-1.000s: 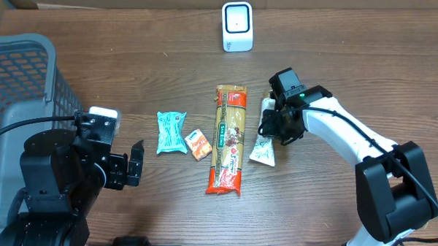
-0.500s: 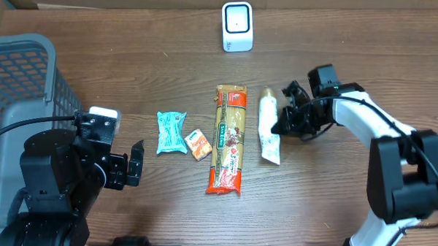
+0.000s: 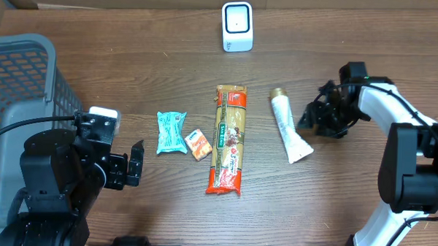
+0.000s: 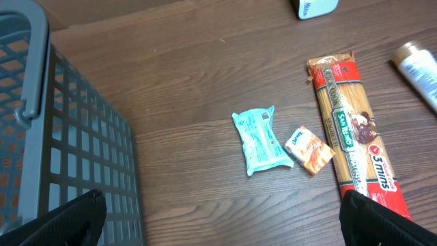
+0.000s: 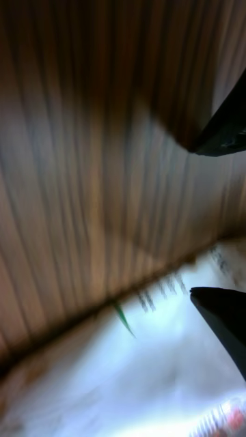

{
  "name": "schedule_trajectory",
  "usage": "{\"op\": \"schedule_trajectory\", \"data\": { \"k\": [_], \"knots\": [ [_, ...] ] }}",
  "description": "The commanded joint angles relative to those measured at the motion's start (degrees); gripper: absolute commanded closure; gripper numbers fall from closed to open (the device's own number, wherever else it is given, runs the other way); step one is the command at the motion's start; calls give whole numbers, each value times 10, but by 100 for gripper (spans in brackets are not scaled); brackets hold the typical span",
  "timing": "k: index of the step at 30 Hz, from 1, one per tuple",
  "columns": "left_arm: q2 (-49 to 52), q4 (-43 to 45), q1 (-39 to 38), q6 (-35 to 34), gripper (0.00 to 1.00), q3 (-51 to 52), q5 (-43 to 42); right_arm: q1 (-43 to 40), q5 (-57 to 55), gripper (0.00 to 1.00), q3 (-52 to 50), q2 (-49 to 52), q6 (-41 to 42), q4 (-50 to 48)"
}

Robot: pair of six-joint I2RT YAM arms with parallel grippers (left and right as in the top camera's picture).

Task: Scan the item barcode

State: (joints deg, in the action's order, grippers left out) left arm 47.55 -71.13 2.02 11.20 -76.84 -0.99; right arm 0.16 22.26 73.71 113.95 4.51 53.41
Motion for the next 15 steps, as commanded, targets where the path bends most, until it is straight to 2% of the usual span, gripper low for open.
{"op": "schedule_trajectory", "data": {
  "k": [1, 6, 12, 15],
  "knots": [
    [0, 2, 2, 13, 0, -1, 5, -6, -123, 36, 42, 14, 6, 26],
    [0, 2, 2, 13, 0, -1, 5, -5, -58, 35, 144, 13, -38, 100],
    [0, 2, 2, 13, 0, -1, 5, 16, 73, 59, 218, 11, -85, 182],
    [0, 2, 2, 13, 0, -1, 5, 53, 57, 62, 215, 12, -93, 203]
  ]
}}
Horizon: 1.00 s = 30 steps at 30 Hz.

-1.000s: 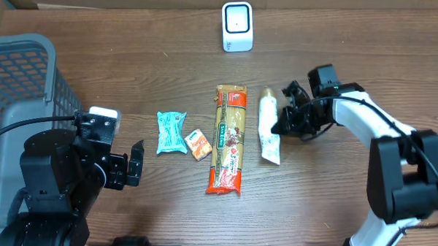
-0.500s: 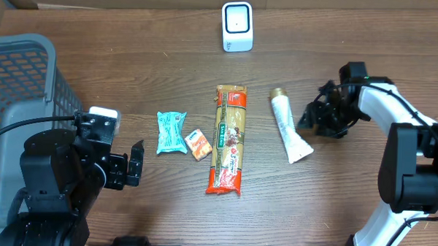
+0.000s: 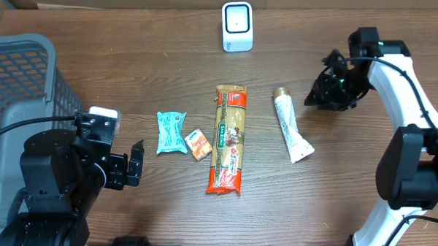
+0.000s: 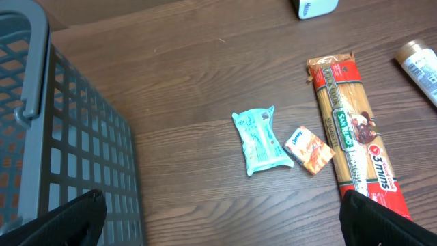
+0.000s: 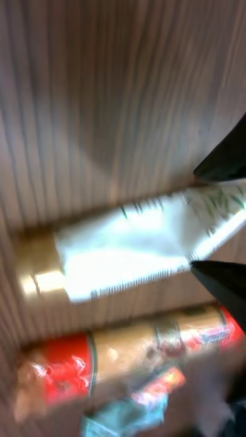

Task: Scan the item barcode

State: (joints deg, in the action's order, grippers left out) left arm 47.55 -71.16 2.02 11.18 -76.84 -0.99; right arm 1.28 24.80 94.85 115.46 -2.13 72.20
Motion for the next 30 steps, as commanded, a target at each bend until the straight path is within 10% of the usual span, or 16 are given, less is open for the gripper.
{"op": "schedule_trajectory", "data": {
  "k": [1, 7, 14, 30],
  "knots": [
    [0, 2, 2, 13, 0, -1, 5, 53, 19, 61, 1, -3, -27, 17],
    [0, 2, 2, 13, 0, -1, 5, 116, -29, 64, -1, -3, -27, 24],
    [0, 2, 2, 13, 0, -1, 5, 138, -59, 95, -31, -3, -29, -17],
    [0, 2, 2, 13, 0, -1, 5, 43, 40, 96, -231, -1, -74, -229]
  ]
}}
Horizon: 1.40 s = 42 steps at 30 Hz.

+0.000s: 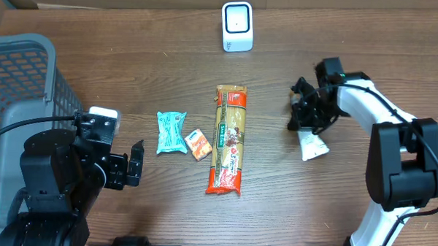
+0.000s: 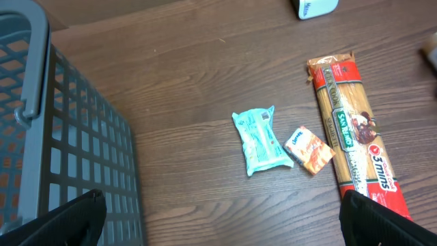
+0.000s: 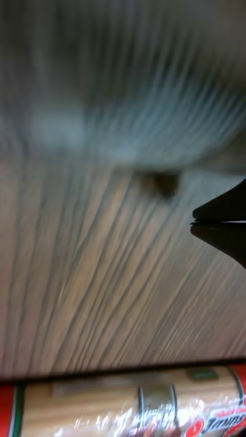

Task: Scan the item barcode

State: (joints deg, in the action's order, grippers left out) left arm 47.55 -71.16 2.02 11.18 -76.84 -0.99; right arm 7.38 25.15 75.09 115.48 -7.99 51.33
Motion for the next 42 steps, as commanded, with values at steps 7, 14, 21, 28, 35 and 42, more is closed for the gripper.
{"op": "schedule_trajectory", "data": {
  "k": [7, 14, 21, 28, 35, 42],
  "knots": [
    [0, 2, 2, 13, 0, -1, 5, -23, 57, 96, -20, -5, -15, -6],
    [0, 2, 2, 13, 0, -1, 5, -23, 79, 91, 113, -61, 5, 120],
    [0, 2, 2, 13, 0, -1, 5, -17, -92, 75, 184, -142, 116, 204],
    [0, 2, 2, 13, 0, -1, 5, 0, -198, 41, 150, -140, 114, 243],
    [0, 2, 2, 13, 0, -1, 5, -1, -185, 17, 72, -132, 45, 176],
    [0, 2, 2, 13, 0, -1, 5, -22, -132, 11, 28, -132, 17, 135]
  ]
}}
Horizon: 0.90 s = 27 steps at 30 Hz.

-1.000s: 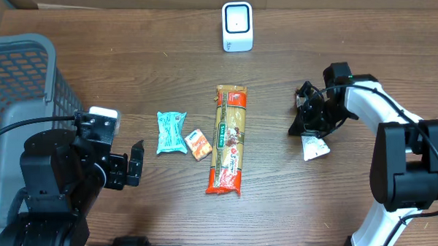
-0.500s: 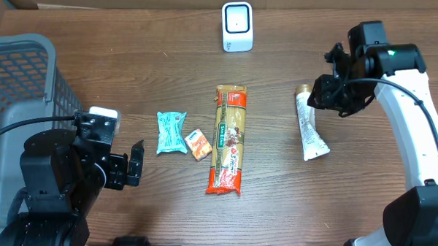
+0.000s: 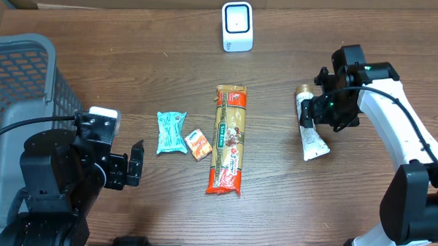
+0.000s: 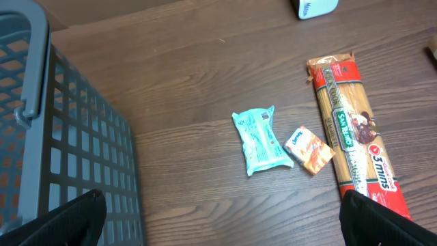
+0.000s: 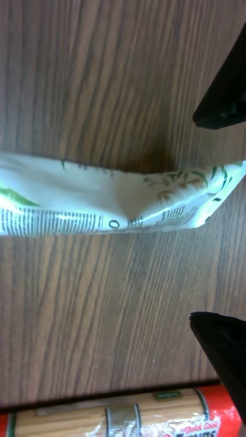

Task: Scan the item barcode

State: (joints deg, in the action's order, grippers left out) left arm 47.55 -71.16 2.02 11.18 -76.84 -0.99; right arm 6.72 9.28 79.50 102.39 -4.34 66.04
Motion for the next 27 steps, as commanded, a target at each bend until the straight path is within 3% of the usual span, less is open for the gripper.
{"op": "schedule_trajectory", "data": {
  "k": [1, 18, 27],
  "knots": [
    [0, 2, 2, 13, 0, -1, 5, -19, 33, 10, -24, -1, -21, -20],
    [0, 2, 2, 13, 0, -1, 5, -41, 109, 11, -153, -1, -52, -145],
    [0, 2, 2, 13, 0, -1, 5, -42, 140, 46, -184, 0, -34, -184]
  ]
}}
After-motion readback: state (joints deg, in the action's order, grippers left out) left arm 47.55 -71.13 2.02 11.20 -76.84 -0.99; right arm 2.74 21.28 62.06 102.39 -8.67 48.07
